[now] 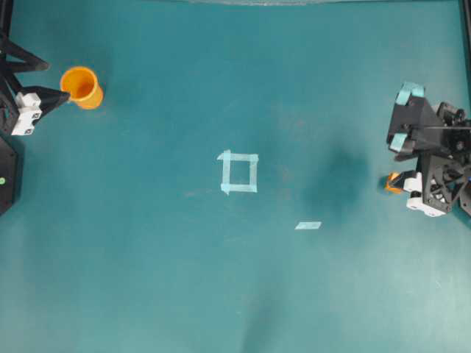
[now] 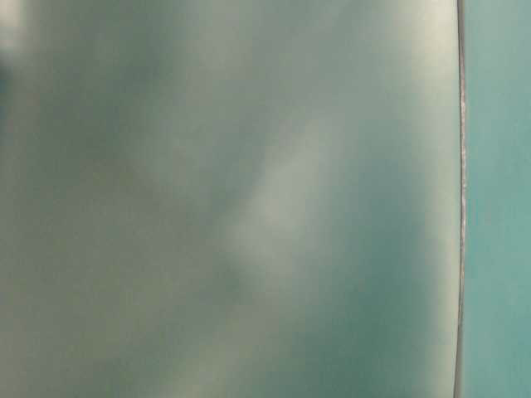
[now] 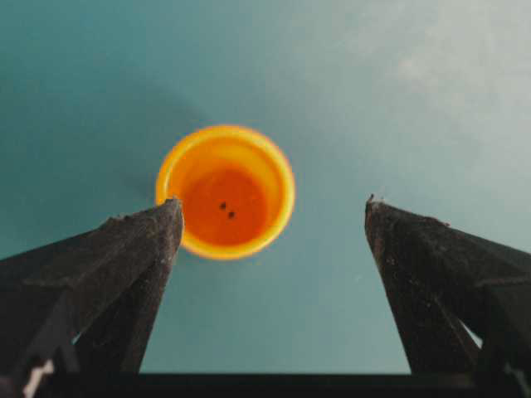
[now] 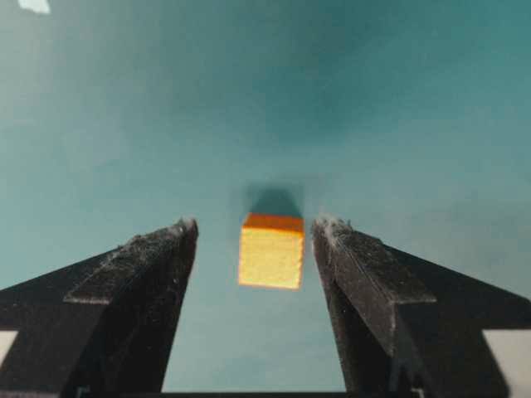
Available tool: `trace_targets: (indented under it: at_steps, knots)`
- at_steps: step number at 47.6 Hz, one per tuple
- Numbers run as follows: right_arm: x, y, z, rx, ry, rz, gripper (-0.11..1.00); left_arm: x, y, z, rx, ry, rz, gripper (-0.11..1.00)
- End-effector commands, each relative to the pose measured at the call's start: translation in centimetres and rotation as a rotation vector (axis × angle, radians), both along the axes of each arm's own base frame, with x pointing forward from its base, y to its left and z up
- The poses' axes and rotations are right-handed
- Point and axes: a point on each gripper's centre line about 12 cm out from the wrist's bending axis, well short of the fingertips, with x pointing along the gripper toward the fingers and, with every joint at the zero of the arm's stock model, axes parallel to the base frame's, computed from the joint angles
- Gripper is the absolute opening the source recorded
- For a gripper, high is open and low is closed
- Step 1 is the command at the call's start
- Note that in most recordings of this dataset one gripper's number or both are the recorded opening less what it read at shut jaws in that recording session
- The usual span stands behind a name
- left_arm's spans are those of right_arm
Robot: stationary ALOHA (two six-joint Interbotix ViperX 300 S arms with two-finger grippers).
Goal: Hold the block with right arm and the cup with left arm, then put the block into the cup.
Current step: 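Lower both grippers and close them on the cup rim and the cube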
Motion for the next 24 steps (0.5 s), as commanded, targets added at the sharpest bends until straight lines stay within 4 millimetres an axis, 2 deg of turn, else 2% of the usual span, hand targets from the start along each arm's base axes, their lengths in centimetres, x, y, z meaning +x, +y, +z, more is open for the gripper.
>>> trace_targets:
  at_steps: [1, 11, 24]
  knots:
    - [0.1, 0.0, -0.2, -0.001, 0.011, 0.002, 0.62, 0.2, 0.5, -0.3, -0.032, 0.009, 0.038, 0.85]
    - [-0.4, 0.3, -2.2, 0.008, 0.055, 0.004, 0.62, 0.7, 1.1, -1.6, -0.127, 0.038, 0.115, 0.85]
    - [-0.5, 0.3, -3.5, 0.011, 0.034, 0.003, 0.62, 1.1, 2.0, -2.5, -0.155, 0.07, 0.146, 0.85]
